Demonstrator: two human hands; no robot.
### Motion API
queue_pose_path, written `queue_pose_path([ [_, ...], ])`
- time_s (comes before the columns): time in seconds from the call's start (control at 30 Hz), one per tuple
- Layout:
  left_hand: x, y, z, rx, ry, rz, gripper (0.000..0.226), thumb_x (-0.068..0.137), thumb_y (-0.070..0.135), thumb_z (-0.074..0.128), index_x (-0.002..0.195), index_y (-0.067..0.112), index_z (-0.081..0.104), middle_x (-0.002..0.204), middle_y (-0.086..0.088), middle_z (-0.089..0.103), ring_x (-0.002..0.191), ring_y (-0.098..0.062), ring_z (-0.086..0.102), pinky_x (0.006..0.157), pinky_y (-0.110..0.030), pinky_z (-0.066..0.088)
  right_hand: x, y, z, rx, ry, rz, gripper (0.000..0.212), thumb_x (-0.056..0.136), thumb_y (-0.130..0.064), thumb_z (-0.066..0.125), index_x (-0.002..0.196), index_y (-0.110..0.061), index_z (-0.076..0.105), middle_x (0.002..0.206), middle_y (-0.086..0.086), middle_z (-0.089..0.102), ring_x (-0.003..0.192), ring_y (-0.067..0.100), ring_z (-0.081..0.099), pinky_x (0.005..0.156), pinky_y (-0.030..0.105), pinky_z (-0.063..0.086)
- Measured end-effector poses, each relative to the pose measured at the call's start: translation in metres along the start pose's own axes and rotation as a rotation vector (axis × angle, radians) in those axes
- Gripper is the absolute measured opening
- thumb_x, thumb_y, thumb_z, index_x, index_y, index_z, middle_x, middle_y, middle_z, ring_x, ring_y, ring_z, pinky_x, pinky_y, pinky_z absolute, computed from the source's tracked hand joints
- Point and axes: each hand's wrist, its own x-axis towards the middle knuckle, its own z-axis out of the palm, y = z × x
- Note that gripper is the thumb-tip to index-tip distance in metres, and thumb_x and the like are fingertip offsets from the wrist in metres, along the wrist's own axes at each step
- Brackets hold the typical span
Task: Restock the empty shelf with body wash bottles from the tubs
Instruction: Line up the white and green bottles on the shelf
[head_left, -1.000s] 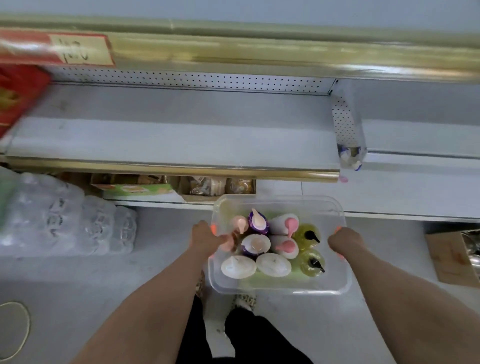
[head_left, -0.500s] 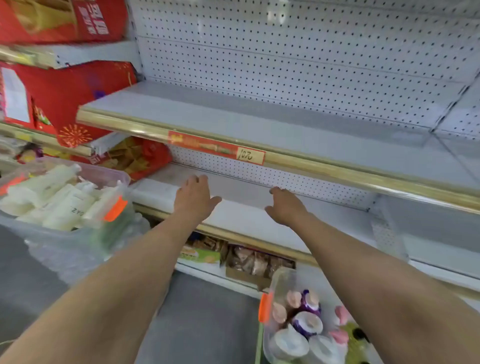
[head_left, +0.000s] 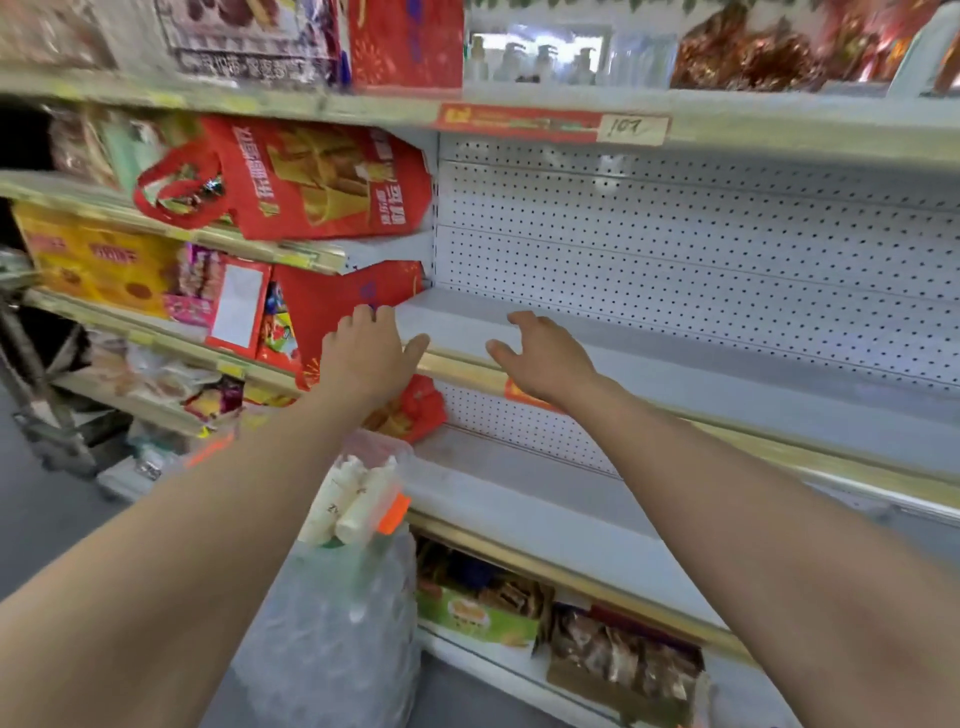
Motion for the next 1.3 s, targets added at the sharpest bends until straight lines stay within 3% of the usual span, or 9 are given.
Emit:
queue_pose_path([
  [0.4,0.027,-0.137,0.045,-0.105,-0.125,-0.15,0.065,0.095,0.057,0.044,0.132,0.004,0.048,0.13,-0.022,0.049,0.119,-0.042,0.049,0.092,-0.051,0.042,0.061,-0.071,0.101,0.004,-0.158,0.09,0.058,0.097,-0.049,0.049,0.143,-0.014,0.046,0.143,0.012,0.05,0.129,0.032,0.05,0.1,0.038,0.043],
  [0.53,0.04,-0.204,0.103,-0.037,-0.333,-0.196,0.113,0.072,0.087,-0.009,0.14,0.019,0.049,0.136,-0.021,0.045,0.122,-0.044,0.042,0.097,-0.056,0.042,0.09,-0.077,0.175,0.085,-0.275,0.121,0.053,0.097,-0.046,0.053,0.138,-0.012,0.052,0.139,0.011,0.056,0.125,0.031,0.054,0.097,0.037,0.045],
  [0.67,0.043,-0.241,0.131,-0.109,-0.413,-0.354,0.078,0.091,0.068,0.039,0.138,0.005,0.045,0.137,-0.022,0.048,0.124,-0.039,0.046,0.102,-0.046,0.039,0.112,-0.083,0.251,0.161,-0.502,0.227,0.052,0.097,-0.051,0.05,0.131,-0.013,0.058,0.128,0.008,0.063,0.112,0.028,0.06,0.091,0.035,0.051],
  [0.87,0.056,-0.275,0.179,-0.205,-0.627,-0.41,0.07,0.091,0.055,0.058,0.141,0.008,0.047,0.137,-0.019,0.053,0.128,-0.033,0.048,0.104,-0.038,0.037,0.12,-0.083,0.324,0.365,-0.876,0.588,0.06,0.087,-0.055,0.062,0.12,-0.005,0.057,0.105,0.009,0.064,0.09,0.023,0.068,0.083,0.041,0.061],
  [0.93,0.055,-0.282,0.192,-0.204,-0.655,-0.426,0.072,0.086,0.057,0.062,0.138,0.009,0.049,0.132,-0.019,0.054,0.122,-0.035,0.051,0.102,-0.04,0.041,0.119,-0.084,0.333,0.443,-0.944,0.675,0.065,0.087,-0.053,0.066,0.125,-0.003,0.054,0.115,0.013,0.065,0.097,0.026,0.071,0.085,0.045,0.06],
  [1.0,0.055,-0.291,0.203,-0.195,-0.682,-0.444,0.079,0.08,0.063,0.065,0.138,0.012,0.047,0.129,-0.017,0.053,0.119,-0.036,0.052,0.1,-0.043,0.044,0.115,-0.088,0.339,0.533,-0.974,0.739,0.07,0.085,-0.052,0.071,0.131,-0.005,0.047,0.128,0.016,0.059,0.101,0.03,0.07,0.087,0.046,0.06],
  [1.07,0.059,-0.295,0.208,-0.165,-0.7,-0.441,0.089,0.071,0.072,0.067,0.136,0.015,0.046,0.126,-0.013,0.055,0.118,-0.034,0.052,0.096,-0.045,0.046,0.114,-0.091,0.346,0.571,-0.963,0.763,0.072,0.077,-0.053,0.079,0.125,-0.01,0.047,0.127,0.013,0.057,0.1,0.029,0.071,0.084,0.043,0.061],
  [1.2,0.069,-0.299,0.214,-0.057,-0.745,-0.374,0.096,0.059,0.074,0.073,0.13,0.014,0.048,0.12,-0.011,0.057,0.115,-0.032,0.054,0.091,-0.041,0.048,0.101,-0.094,0.364,0.59,-0.919,0.756,0.104,0.041,-0.053,0.091,0.13,-0.011,0.055,0.117,0.001,0.064,0.093,0.018,0.064,0.07,0.031,0.06],
  [1.3,0.077,-0.305,0.217,0.007,-0.811,-0.303,0.092,0.059,0.071,0.076,0.127,0.012,0.053,0.116,-0.007,0.061,0.112,-0.027,0.058,0.089,-0.037,0.05,0.09,-0.104,0.366,0.638,-0.829,0.802,0.088,0.055,-0.035,0.092,0.131,-0.014,0.054,0.124,-0.001,0.064,0.113,0.019,0.06,0.086,0.032,0.056],
])
